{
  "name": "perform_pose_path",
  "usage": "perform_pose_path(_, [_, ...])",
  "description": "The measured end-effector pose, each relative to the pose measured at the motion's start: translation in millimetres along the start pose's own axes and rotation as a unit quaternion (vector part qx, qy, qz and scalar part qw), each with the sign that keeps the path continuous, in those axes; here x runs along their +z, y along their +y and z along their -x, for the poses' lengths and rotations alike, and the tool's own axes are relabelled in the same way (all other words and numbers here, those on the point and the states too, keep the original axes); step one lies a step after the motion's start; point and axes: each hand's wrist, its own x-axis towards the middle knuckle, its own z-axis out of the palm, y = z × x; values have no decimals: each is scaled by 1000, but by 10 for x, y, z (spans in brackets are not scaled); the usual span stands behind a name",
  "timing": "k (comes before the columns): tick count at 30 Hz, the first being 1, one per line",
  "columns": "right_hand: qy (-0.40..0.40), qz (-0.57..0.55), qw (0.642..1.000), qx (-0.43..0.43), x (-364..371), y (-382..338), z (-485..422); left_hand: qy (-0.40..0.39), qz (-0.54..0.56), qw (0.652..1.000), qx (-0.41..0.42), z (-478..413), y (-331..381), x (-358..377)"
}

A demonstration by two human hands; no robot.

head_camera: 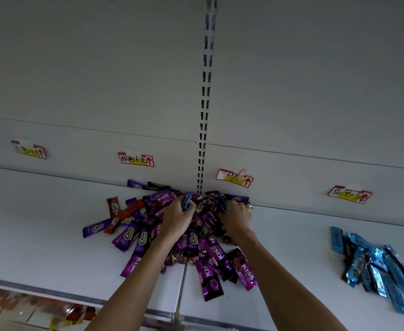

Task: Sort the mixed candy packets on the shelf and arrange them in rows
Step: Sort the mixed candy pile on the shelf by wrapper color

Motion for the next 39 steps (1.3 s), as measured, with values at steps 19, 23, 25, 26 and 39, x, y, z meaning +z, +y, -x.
perform_pose_path(19, [-33,-380,924,-28,-533,4,850,8,100,994,-53,546,527,215])
perform_pose_path(23, [-39,-392,919,29,-662,211,964,-3,59,996,-63,709,595,212])
perform_pose_path(25, [-58,-399,915,33,-716,350,1035,-20,37,997,-59,821,644,218])
perform_pose_path(26, [-66,-401,913,32,-746,417,1084,-30,25,998,-55,887,658,229])
perform_pose_path(39, [-18,-347,938,11,-1266,1217,1870,-85,-13,996,9,1617,929,369])
